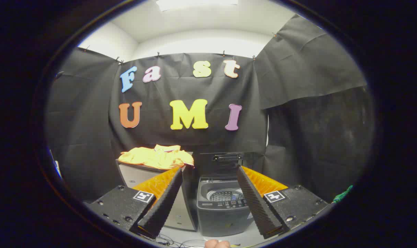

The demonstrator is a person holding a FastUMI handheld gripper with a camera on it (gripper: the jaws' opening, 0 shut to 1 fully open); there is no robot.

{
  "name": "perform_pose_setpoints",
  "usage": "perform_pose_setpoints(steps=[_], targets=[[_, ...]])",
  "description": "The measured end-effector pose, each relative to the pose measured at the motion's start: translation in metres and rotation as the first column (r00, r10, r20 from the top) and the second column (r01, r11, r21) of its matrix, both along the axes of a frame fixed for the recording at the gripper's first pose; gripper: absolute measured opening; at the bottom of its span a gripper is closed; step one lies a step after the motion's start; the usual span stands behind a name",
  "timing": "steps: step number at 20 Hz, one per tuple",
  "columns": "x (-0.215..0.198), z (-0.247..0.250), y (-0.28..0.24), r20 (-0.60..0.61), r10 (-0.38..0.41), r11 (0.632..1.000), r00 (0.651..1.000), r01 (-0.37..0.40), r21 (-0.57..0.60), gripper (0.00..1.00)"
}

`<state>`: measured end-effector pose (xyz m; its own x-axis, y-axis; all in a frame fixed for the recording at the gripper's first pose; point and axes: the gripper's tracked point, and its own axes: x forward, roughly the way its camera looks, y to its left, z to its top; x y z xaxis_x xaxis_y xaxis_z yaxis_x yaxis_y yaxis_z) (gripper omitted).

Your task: Put the clothes into the washing machine and then close the washing machine lid.

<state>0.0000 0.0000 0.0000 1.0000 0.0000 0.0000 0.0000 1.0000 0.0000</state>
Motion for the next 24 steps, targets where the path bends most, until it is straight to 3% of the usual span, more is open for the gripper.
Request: perform_pose_setpoints(steps=[24], targets=[[0.006, 0.001, 0.0, -0.01, -0.015, 1.0, 1.0, 0.015, -0.016, 1.0]])
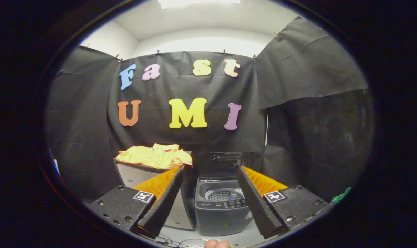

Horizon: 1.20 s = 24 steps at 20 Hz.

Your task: Put the clothes into the washing machine and then close the washing machine lid.

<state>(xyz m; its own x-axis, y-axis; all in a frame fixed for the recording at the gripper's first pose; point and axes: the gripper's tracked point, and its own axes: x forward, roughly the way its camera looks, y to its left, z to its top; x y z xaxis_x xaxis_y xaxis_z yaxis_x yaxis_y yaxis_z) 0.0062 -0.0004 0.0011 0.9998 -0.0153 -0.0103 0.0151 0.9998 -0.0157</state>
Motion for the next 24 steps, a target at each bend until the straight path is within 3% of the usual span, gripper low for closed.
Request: perform_pose_setpoints(steps=[8, 15, 24], targets=[[0.0, 0.002, 0.009, -0.007, -0.012, 1.0, 1.0, 0.012, -0.004, 1.0], [0.024, 0.033, 0.019, 0.008, 0.005, 1.0, 1.0, -0.005, 0.0, 1.0], [0.092, 0.046, 0.084, -0.111, 0.143, 0.988, 0.983, -0.148, -0.039, 1.0]])
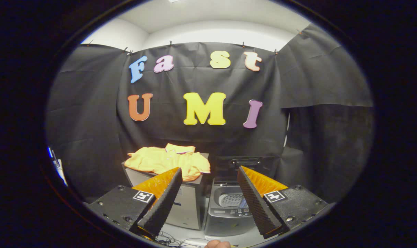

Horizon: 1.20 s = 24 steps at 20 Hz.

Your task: Put the clothes into the washing machine and then close the washing machine lid.

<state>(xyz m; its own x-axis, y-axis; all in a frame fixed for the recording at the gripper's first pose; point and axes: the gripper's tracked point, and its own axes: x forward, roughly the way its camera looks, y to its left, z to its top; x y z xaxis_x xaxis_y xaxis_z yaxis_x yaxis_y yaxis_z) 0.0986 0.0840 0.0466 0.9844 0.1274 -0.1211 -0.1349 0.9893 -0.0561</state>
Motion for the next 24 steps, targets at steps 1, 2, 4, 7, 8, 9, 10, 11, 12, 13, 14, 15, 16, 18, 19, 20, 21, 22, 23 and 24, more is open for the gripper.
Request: perform_pose_setpoints(steps=[1, 2, 4, 7, 8, 9, 10, 11, 12, 13, 14, 15, 16, 18, 19, 20, 21, 22, 23, 24], targets=[[0.011, 0.001, 0.01, -0.008, 0.02, 1.0, 1.0, -0.02, -0.001, 1.0], [0.025, 0.0, 0.022, -0.018, 0.04, 0.999, 0.999, -0.04, 0.0, 1.0], [0.056, -0.002, 0.05, -0.05, 0.088, 0.996, 0.995, -0.086, 0.029, 1.0], [0.113, -0.008, 0.096, -0.106, 0.156, 0.987, 0.982, -0.15, 0.057, 1.0], [0.131, -0.011, 0.111, -0.129, 0.172, 0.985, 0.977, -0.166, 0.054, 1.0], [0.151, -0.015, 0.124, -0.147, 0.181, 0.983, 0.972, -0.176, 0.049, 1.0], [0.17, -0.018, 0.137, -0.158, 0.187, 0.982, 0.97, -0.182, 0.047, 1.0], [0.189, -0.021, 0.149, -0.168, 0.191, 0.981, 0.967, -0.187, 0.044, 1.0], [0.207, -0.025, 0.161, -0.18, 0.189, 0.982, 0.965, -0.184, 0.045, 1.0], [0.224, -0.032, 0.172, -0.199, 0.191, 0.981, 0.961, -0.185, 0.049, 1.0], [0.239, -0.042, 0.183, -0.228, 0.189, 0.982, 0.955, -0.181, 0.056, 1.0], [0.249, -0.05, 0.192, -0.258, 0.191, 0.981, 0.947, -0.177, 0.075, 1.0], [0.261, -0.059, 0.201, -0.285, 0.187, 0.982, 0.94, -0.168, 0.091, 1.0], [0.284, -0.081, 0.209, -0.352, 0.157, 0.987, 0.923, -0.136, 0.083, 1.0], [0.293, -0.089, 0.213, -0.378, 0.145, 0.989, 0.914, -0.124, 0.08, 1.0], [0.301, -0.098, 0.216, -0.411, 0.133, 0.991, 0.902, -0.112, 0.075, 1.0], [0.304, -0.106, 0.22, -0.44, 0.132, 0.991, 0.888, -0.111, 0.073, 1.0], [0.307, -0.116, 0.222, -0.465, 0.133, 0.991, 0.875, -0.115, 0.068, 1.0], [0.31, -0.122, 0.222, -0.484, 0.126, 0.992, 0.866, -0.112, 0.059, 1.0], [0.31, -0.127, 0.223, -0.495, 0.125, 0.992, 0.86, -0.111, 0.057, 1.0]])
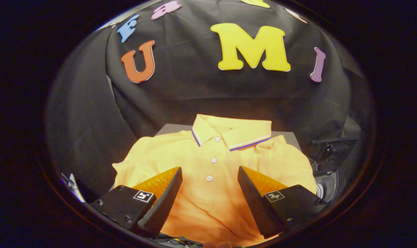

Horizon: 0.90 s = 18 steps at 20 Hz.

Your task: Put the clothes into the washing machine and then close the washing machine lid.

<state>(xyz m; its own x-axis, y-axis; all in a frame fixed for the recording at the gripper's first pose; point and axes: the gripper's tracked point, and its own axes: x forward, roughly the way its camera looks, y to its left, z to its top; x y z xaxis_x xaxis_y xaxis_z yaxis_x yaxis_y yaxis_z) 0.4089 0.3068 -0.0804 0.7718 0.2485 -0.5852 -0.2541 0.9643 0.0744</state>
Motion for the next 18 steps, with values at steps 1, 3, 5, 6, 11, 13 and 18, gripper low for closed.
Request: perform_pose_setpoints(steps=[1, 3, 5, 6, 11, 13, 18], targets=[[0.001, -0.005, 0.002, -0.013, 0.002, 1.0, 1.0, -0.002, -0.013, 1.0], [0.004, -0.017, 0.002, -0.033, 0.015, 0.998, 0.999, -0.017, -0.061, 1.0], [0.007, -0.02, 0.001, -0.017, 0.035, 0.992, 0.999, -0.037, -0.12, 1.0], [0.007, -0.019, 0.003, -0.017, 0.049, 0.99, 0.999, -0.051, -0.135, 1.0], [0.008, -0.021, 0.003, -0.051, 0.076, 0.985, 0.996, -0.083, -0.15, 1.0], [0.008, -0.021, 0.002, -0.058, 0.092, 0.983, 0.994, -0.1, -0.155, 1.0], [0.004, -0.021, 0.004, -0.098, 0.178, 0.971, 0.979, -0.191, -0.144, 0.76]])
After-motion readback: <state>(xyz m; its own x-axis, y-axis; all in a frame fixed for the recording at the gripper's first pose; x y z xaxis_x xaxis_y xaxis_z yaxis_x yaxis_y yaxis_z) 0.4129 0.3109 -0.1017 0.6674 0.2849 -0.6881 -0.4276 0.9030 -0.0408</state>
